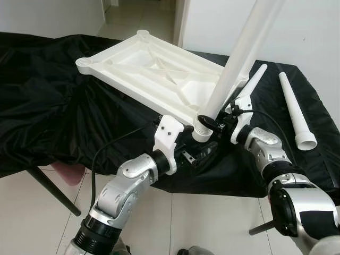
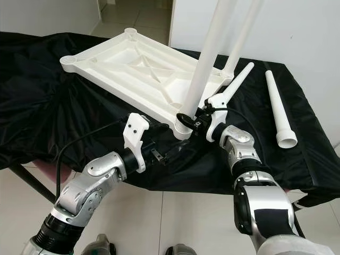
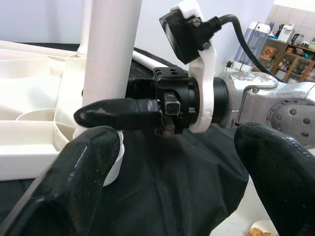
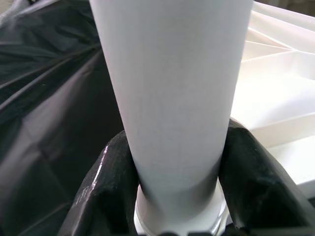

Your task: Building children table

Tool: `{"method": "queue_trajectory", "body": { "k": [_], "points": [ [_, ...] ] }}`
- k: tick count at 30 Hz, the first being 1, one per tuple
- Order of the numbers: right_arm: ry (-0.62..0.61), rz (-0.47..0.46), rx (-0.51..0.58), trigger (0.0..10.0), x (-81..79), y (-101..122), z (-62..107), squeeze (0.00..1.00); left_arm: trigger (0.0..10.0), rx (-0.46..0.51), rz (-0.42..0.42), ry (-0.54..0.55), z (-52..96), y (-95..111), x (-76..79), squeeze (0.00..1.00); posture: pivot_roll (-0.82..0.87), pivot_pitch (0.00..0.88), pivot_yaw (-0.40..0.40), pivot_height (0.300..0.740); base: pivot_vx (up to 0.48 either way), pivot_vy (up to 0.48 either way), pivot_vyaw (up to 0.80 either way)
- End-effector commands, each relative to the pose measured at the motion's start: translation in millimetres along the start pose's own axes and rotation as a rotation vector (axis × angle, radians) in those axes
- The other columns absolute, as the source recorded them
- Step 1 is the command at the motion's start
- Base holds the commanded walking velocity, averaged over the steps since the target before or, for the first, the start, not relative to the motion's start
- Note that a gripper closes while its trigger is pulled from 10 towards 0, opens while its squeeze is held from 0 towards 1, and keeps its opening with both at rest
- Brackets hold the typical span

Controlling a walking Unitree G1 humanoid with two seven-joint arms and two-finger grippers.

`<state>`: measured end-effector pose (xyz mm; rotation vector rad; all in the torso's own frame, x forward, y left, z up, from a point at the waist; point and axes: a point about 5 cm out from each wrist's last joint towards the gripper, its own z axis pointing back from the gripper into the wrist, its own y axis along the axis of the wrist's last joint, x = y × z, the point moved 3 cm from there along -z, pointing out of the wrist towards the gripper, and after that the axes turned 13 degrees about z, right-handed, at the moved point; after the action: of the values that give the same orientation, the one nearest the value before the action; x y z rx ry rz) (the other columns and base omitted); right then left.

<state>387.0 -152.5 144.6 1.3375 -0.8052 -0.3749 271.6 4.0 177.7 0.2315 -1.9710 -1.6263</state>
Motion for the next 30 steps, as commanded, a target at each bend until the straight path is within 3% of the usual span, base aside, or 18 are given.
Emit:
{"method": "queue_trajectory", "body": {
  "k": [1, 7, 13, 24, 30],
  "points": [
    [0.106, -0.043, 0.017, 0.0, -21.0, -9.0, 0.2, 0.0, 10.0, -0.009, 0.008, -0.043, -0.5, 0.2, 5.0, 0.0, 0.09, 0.025, -0.043, 0.74, 0.0, 0.0, 0.0],
    [0.199, -0.034, 0.067, 0.0, -34.1, -5.4, 2.2, 0.0, 10.0, -0.007, 0.011, -0.042, -1.2, 0.1, 4.7, 0.0, 0.08, 0.028, -0.044, 0.74, 0.0, 0.0, 0.0],
    [0.221, -0.035, 0.081, 0.0, -36.8, -4.4, 4.2, 0.0, 10.0, -0.006, 0.012, -0.042, -1.3, 0.4, 4.5, 0.0, 0.08, 0.027, -0.043, 0.74, 0.0, 0.0, 0.0],
    [0.172, -0.023, 0.099, 0.0, -25.2, -2.1, 23.0, 0.0, 10.0, -0.006, 0.013, -0.046, -1.2, 0.5, 5.0, 0.0, 0.07, 0.03, -0.039, 0.74, 0.0, 0.0, 0.0],
    [0.103, -0.024, 0.087, 0.0, -8.5, -2.3, 38.5, 0.0, 10.0, -0.008, 0.016, -0.051, -2.0, -0.4, 6.3, 0.0, 0.06, 0.032, -0.034, 0.74, 0.0, 0.0, 0.0]
  ]
}}
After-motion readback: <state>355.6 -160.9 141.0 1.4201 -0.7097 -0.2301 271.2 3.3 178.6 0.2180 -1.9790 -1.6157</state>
